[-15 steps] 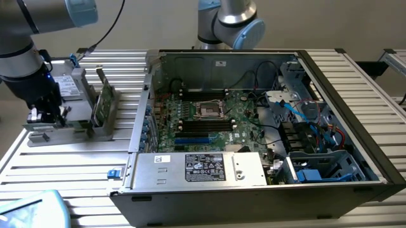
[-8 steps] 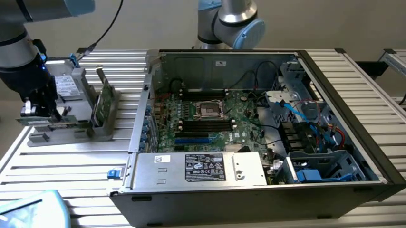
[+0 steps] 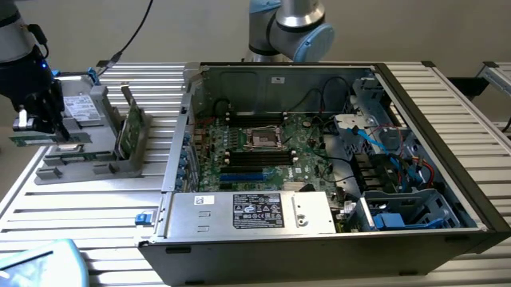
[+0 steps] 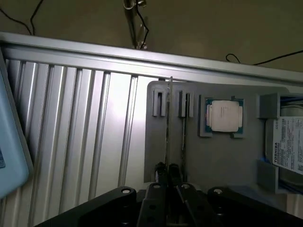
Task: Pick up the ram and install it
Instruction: 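Pick up the ram and move it above insertion slot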
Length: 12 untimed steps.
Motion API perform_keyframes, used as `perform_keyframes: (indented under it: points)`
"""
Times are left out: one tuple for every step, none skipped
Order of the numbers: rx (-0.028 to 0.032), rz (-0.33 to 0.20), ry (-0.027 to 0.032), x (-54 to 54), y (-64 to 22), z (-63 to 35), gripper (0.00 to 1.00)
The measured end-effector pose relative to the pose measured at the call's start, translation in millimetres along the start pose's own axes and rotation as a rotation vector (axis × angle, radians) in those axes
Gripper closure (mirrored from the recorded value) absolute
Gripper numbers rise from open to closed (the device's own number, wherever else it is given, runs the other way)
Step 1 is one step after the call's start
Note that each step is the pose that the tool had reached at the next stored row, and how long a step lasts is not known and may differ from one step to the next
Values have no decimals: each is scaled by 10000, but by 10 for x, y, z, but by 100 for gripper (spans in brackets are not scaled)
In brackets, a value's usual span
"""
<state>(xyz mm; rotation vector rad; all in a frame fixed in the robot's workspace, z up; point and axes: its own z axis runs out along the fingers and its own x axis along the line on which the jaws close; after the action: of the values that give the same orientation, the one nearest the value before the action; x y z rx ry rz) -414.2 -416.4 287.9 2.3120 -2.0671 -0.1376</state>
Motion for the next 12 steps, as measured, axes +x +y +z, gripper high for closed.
perform_keyframes:
  points:
    - [-6, 0, 1, -1, -2, -47, 86]
    - [-7, 1, 0, -2, -5, -95, 86]
    - [-11, 1, -1, -2, -9, -138, 86]
    - [-14, 1, -1, -3, -16, -188, 86]
    - [-17, 1, -2, -3, -23, -233, 86]
    - [-21, 1, -2, -3, -31, -281, 86]
    - [-26, 1, -4, -3, -40, -322, 86]
    - [-28, 1, -6, -4, -51, -367, 86]
    - [-32, 1, -9, -4, -64, -414, 86]
    - [-38, 2, -11, -3, -78, -456, 86]
    - [-45, 2, -15, -3, -94, -498, 86]
    - [-55, 1, -19, -2, -111, -538, 86]
